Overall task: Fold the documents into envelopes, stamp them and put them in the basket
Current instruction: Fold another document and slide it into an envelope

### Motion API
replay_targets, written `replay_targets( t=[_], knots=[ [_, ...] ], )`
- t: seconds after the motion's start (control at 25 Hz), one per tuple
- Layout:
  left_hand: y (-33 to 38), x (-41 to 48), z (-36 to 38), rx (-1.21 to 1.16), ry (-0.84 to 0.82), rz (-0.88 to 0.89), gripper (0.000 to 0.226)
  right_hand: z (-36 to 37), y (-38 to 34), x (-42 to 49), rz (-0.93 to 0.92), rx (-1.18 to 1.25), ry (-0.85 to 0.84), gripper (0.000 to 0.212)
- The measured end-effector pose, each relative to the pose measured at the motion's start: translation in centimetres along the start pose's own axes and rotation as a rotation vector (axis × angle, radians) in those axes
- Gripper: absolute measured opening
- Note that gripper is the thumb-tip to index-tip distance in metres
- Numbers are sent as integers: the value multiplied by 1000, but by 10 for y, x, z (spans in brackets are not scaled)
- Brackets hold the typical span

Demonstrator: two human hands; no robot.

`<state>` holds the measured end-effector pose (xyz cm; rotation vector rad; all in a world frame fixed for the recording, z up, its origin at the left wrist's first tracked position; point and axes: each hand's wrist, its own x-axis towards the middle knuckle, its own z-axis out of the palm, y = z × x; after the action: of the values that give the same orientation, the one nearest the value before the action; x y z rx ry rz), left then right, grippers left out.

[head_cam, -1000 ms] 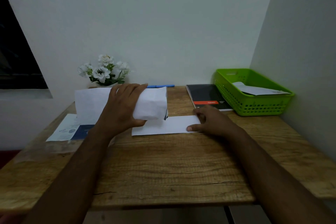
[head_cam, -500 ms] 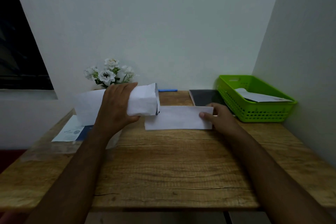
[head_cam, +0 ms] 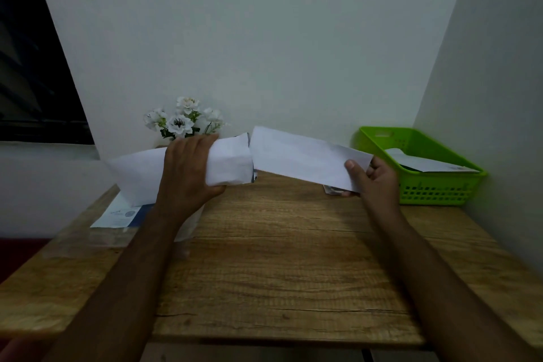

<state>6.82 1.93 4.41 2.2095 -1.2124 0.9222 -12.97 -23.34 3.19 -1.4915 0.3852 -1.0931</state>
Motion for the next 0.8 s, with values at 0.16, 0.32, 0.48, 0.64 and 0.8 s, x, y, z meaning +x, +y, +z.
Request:
replay_targets(
  t=[0.16,0.32,0.48,0.64,0.8],
  knots=[
    [0,0,1,8,-3,-5,86,2,-3,-4,-15,9,-25,11],
    [0,0,2,16,-10,-3,88,2,-6,-4,-41,2,-33,16],
    [0,0,1,29,-23,-20,95,-1,-9,-3,-83,-7,-43,20],
    [6,0,4,12,-67,21,95,0,-5,-3,-134,-40,-32,21],
    [12,-1,11,18,-97,53,96,0,-2,-1,-171,-44,45,22]
  ],
)
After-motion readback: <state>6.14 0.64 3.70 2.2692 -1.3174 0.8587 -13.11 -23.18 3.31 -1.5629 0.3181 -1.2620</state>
